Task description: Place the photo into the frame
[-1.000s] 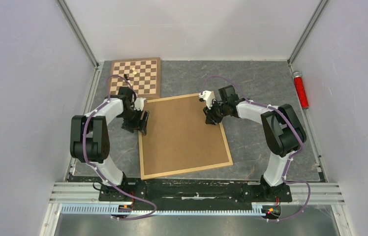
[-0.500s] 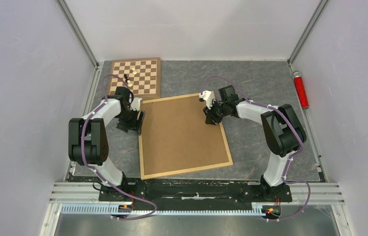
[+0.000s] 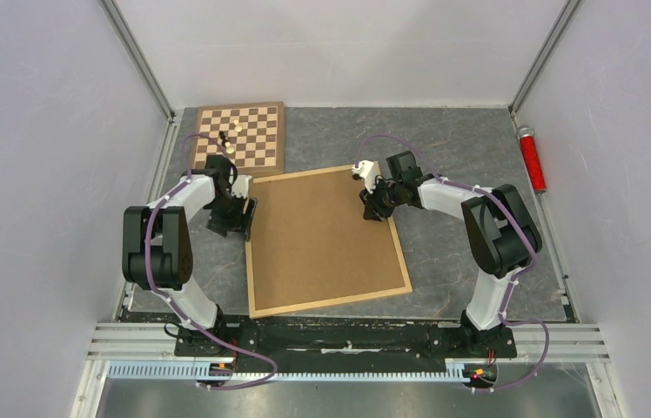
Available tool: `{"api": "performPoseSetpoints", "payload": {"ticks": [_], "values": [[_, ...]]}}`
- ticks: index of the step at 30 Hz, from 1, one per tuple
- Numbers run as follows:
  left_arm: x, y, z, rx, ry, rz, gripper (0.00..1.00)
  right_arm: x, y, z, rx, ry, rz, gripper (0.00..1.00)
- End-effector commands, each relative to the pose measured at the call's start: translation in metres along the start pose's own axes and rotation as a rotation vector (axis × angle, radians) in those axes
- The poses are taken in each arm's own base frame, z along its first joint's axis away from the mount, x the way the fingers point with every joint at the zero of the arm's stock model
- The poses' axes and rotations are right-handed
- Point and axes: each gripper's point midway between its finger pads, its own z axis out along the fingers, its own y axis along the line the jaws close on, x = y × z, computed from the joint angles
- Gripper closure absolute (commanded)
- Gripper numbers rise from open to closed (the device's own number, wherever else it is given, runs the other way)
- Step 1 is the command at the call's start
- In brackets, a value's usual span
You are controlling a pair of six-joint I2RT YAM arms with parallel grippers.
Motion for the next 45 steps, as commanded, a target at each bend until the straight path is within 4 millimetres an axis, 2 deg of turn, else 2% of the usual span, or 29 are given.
{"api": "performPoseSetpoints", "payload": {"ticks": [1,22,45], "values": [[-0.001,-0.005,0.003,0.03,0.002,-0.006,0.25,0.085,0.043,0.005,-0.114,0.268,0.178,0.71],[-0.004,-0.017,0.006,0.063,0.006,0.02,0.25,0.085,0.043,0.005,-0.111,0.27,0.178,0.71],[0.005,-0.005,0.009,0.002,0.038,0.042,0.25,0.086,0.042,0.005,-0.111,0.269,0.18,0.71]]}}
